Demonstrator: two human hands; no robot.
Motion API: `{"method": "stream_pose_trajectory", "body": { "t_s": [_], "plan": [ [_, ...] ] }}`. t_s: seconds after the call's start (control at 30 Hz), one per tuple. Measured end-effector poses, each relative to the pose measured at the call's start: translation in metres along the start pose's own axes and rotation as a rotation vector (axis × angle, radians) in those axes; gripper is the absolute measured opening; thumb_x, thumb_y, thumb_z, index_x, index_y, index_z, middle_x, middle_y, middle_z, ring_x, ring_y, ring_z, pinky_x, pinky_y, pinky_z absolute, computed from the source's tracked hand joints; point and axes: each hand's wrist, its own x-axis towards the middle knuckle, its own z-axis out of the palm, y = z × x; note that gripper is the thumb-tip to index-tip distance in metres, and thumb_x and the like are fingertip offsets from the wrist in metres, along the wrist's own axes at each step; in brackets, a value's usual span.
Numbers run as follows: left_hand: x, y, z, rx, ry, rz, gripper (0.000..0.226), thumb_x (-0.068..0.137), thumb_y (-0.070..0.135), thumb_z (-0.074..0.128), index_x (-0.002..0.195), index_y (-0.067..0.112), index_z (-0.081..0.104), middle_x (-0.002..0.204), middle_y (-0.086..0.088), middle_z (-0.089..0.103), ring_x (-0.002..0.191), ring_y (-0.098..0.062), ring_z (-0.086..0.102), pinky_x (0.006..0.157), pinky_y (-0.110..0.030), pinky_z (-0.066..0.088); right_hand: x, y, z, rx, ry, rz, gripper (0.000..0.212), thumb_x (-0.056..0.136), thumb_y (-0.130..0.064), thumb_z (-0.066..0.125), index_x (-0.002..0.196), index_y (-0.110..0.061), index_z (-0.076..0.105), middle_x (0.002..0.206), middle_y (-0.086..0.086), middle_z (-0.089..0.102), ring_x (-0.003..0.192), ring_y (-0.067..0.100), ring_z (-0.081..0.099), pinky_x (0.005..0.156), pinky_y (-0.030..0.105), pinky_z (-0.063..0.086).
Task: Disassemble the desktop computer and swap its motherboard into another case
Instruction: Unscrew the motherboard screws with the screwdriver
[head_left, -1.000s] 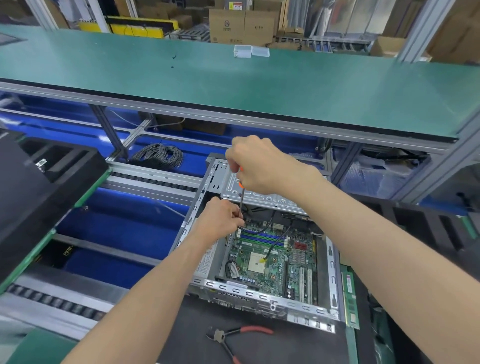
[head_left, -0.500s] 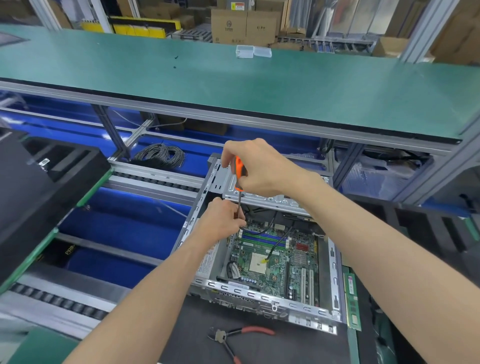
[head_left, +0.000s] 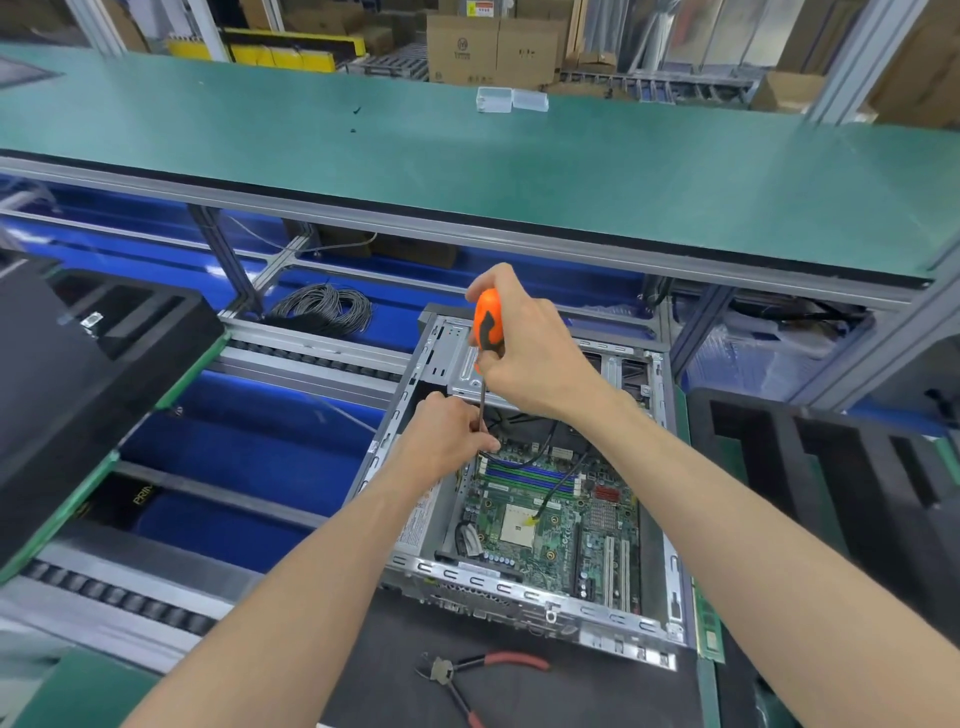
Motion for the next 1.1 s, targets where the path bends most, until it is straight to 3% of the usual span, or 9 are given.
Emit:
{"method": "stream_pose_trajectory", "body": {
  "t_s": [0.17, 0.23, 0.3, 0.47, 0.63, 0.73, 0.83, 0.97, 1.1],
  "plan": [
    [-0.001, 0.002, 0.000, 0.028, -0.008, -0.027, 0.043, 0.068, 0.056, 0.083, 0.061, 0.019, 0.062, 0.072, -0.005, 0.061, 0.087, -0.016, 0.045, 0.064, -0.032, 0.044, -0.005, 0.007, 0.003, -0.031, 0.064, 0.102, 0.037, 0.088, -0.039, 0.074, 0.091, -0.008, 0.054, 0.071, 0.008, 0.058, 0.063, 0.020, 0.049, 0.063, 0.033, 0.041],
    [-0.002, 0.003, -0.001, 0.031, -0.012, -0.043, 0.049, 0.065, 0.059, 0.084, 0.058, 0.021, 0.054, 0.073, -0.005, 0.059, 0.087, -0.017, 0.047, 0.060, -0.030, 0.040, -0.007, 0.007, 0.005, -0.039, 0.071, 0.115, 0.034, 0.088, -0.035, 0.074, 0.085, -0.009, 0.053, 0.069, 0.006, 0.056, 0.062, 0.019, 0.046, 0.064, 0.035, 0.041],
    [-0.002, 0.005, -0.001, 0.050, -0.009, -0.046, 0.053, 0.061, 0.061, 0.085, 0.057, 0.021, 0.051, 0.074, -0.005, 0.057, 0.087, -0.018, 0.046, 0.059, -0.031, 0.039, -0.008, 0.007, 0.003, -0.010, 0.019, 0.113, 0.025, 0.088, -0.022, 0.074, 0.097, -0.009, 0.055, 0.079, 0.005, 0.062, 0.072, 0.022, 0.055, 0.071, 0.040, 0.048],
    [-0.008, 0.011, -0.004, 0.117, -0.023, 0.005, 0.037, 0.068, 0.051, 0.084, 0.057, 0.031, 0.055, 0.078, -0.001, 0.067, 0.088, -0.017, 0.059, 0.078, -0.037, 0.055, -0.013, 0.002, -0.001, 0.069, -0.102, 0.060, 0.043, 0.082, 0.003, 0.063, 0.120, -0.011, 0.047, 0.091, -0.002, 0.073, 0.081, 0.013, 0.068, 0.077, 0.042, 0.057],
    [-0.012, 0.010, -0.006, 0.117, -0.050, 0.071, 0.037, 0.081, 0.017, 0.066, 0.053, 0.037, 0.053, 0.088, 0.007, 0.074, 0.095, -0.014, 0.061, 0.092, -0.034, 0.051, -0.016, 0.009, 0.010, -0.010, 0.067, 0.108, 0.036, 0.088, -0.039, 0.074, 0.097, -0.016, 0.049, 0.073, -0.002, 0.056, 0.065, 0.016, 0.049, 0.066, 0.033, 0.045],
    [-0.011, 0.009, -0.005, 0.119, -0.047, 0.041, 0.033, 0.082, 0.020, 0.069, 0.055, 0.035, 0.055, 0.088, 0.002, 0.073, 0.103, -0.017, 0.056, 0.091, -0.033, 0.049, -0.015, 0.011, 0.013, -0.065, 0.133, 0.085, 0.034, 0.086, -0.034, 0.076, 0.089, -0.013, 0.049, 0.071, -0.002, 0.053, 0.064, 0.019, 0.047, 0.067, 0.036, 0.044],
    [-0.010, 0.008, -0.004, 0.101, -0.021, -0.003, 0.021, 0.079, 0.034, 0.078, 0.064, 0.032, 0.064, 0.083, -0.005, 0.069, 0.104, -0.018, 0.047, 0.083, -0.034, 0.051, -0.013, 0.013, 0.015, 0.023, 0.127, 0.117, 0.026, 0.083, -0.020, 0.072, 0.098, -0.013, 0.051, 0.074, 0.005, 0.060, 0.065, 0.025, 0.056, 0.065, 0.042, 0.049],
    [-0.009, 0.006, -0.001, 0.102, 0.012, 0.004, 0.030, 0.075, 0.046, 0.082, 0.066, 0.020, 0.070, 0.070, -0.004, 0.061, 0.095, -0.018, 0.042, 0.070, -0.032, 0.044, -0.012, 0.015, 0.015, -0.010, 0.123, 0.172, 0.033, 0.088, -0.041, 0.073, 0.091, -0.017, 0.050, 0.068, 0.000, 0.057, 0.065, 0.017, 0.050, 0.067, 0.033, 0.037],
    [-0.008, 0.005, -0.001, 0.106, 0.002, 0.058, 0.027, 0.074, 0.044, 0.083, 0.072, 0.019, 0.074, 0.068, -0.002, 0.064, 0.097, -0.021, 0.051, 0.076, -0.035, 0.051, -0.016, 0.022, 0.012, -0.050, 0.139, 0.172, 0.039, 0.090, -0.045, 0.070, 0.079, -0.012, 0.053, 0.061, -0.004, 0.049, 0.057, 0.008, 0.042, 0.062, 0.025, 0.029]
  ]
}}
